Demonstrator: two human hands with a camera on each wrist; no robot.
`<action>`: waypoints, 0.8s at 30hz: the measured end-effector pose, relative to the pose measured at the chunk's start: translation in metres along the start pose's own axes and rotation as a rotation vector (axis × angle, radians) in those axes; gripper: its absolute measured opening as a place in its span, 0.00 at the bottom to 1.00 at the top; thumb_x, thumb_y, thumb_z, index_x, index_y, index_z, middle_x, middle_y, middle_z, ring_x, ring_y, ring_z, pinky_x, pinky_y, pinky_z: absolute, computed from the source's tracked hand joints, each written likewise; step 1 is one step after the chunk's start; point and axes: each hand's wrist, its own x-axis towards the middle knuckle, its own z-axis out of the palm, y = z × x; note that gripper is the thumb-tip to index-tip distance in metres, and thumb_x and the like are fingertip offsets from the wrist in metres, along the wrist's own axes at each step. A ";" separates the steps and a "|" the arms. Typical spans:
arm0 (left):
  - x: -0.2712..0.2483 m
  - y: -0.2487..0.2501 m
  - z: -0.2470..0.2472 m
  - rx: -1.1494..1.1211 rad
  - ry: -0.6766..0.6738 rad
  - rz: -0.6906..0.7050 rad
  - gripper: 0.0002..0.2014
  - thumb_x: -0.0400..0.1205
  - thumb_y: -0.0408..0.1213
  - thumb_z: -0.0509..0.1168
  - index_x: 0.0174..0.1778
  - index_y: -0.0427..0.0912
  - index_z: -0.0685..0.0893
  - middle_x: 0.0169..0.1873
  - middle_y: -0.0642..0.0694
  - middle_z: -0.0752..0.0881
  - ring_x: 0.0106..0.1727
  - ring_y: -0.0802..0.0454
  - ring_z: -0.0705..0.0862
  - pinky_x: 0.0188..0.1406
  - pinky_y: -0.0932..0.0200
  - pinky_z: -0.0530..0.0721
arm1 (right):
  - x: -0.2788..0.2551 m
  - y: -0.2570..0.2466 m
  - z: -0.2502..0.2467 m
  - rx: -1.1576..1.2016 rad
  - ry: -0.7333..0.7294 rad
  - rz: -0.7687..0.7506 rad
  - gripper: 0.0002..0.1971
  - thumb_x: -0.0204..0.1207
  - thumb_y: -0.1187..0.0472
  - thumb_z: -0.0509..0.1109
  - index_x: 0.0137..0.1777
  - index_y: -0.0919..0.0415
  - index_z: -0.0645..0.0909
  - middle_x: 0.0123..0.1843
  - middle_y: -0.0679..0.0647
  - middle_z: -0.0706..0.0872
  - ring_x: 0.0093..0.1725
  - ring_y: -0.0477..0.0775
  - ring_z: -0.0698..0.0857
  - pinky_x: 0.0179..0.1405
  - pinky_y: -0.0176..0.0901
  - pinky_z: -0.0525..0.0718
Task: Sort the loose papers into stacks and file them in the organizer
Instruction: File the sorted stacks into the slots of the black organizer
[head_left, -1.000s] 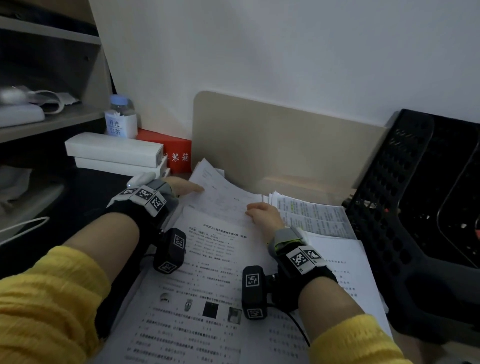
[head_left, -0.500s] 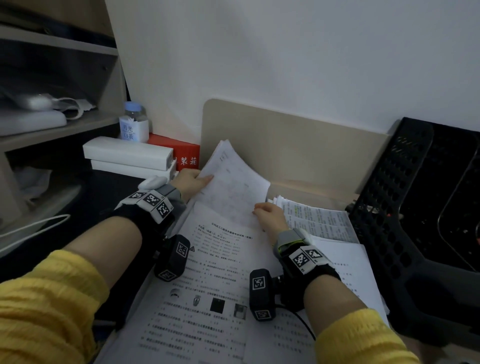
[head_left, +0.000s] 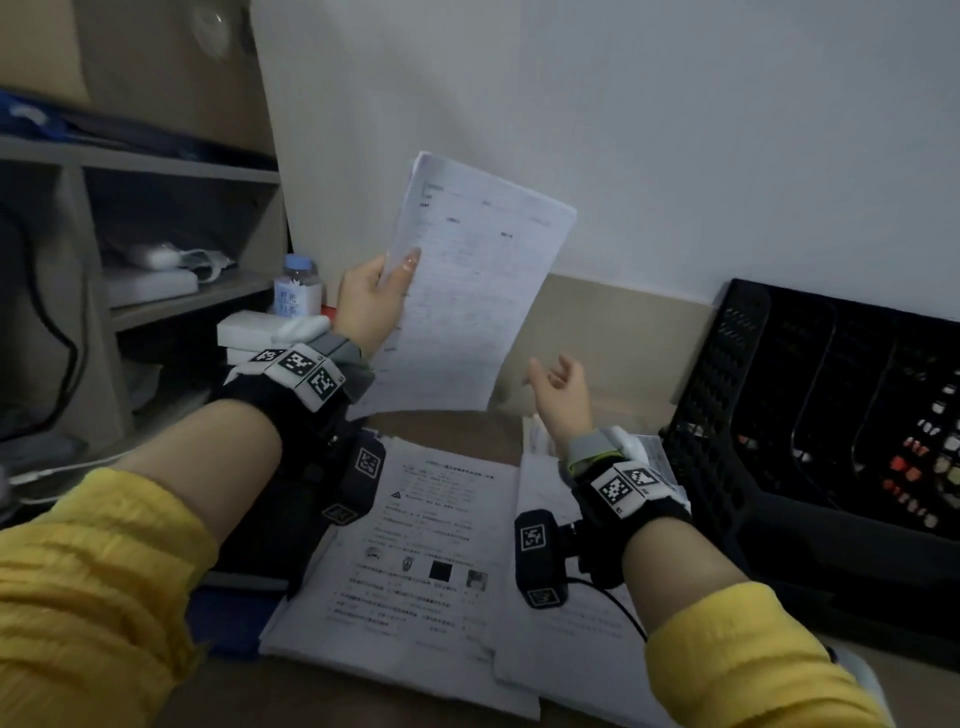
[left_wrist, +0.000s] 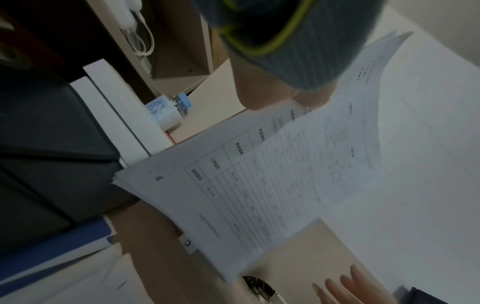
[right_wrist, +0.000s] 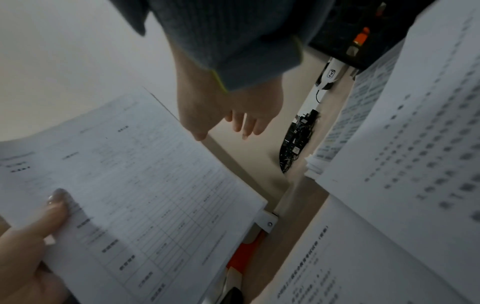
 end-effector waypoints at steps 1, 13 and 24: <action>-0.006 0.006 -0.002 -0.015 -0.005 0.011 0.21 0.86 0.47 0.62 0.29 0.40 0.72 0.24 0.46 0.70 0.23 0.62 0.68 0.23 0.68 0.66 | -0.006 -0.005 -0.005 0.002 0.003 -0.012 0.35 0.81 0.54 0.67 0.82 0.67 0.56 0.73 0.60 0.73 0.67 0.50 0.74 0.73 0.46 0.71; -0.068 0.007 0.001 -0.336 -0.072 -0.275 0.30 0.69 0.66 0.71 0.48 0.40 0.86 0.44 0.38 0.86 0.45 0.48 0.83 0.51 0.45 0.84 | -0.066 -0.016 -0.030 0.125 -0.022 -0.029 0.08 0.79 0.66 0.68 0.56 0.61 0.83 0.56 0.59 0.89 0.55 0.59 0.88 0.59 0.55 0.86; -0.079 0.002 -0.006 -0.478 -0.107 -0.434 0.29 0.65 0.56 0.81 0.55 0.40 0.89 0.54 0.42 0.91 0.59 0.42 0.88 0.63 0.39 0.83 | -0.076 -0.018 -0.011 0.158 -0.065 0.080 0.14 0.74 0.71 0.67 0.58 0.64 0.83 0.53 0.58 0.90 0.52 0.62 0.89 0.53 0.56 0.89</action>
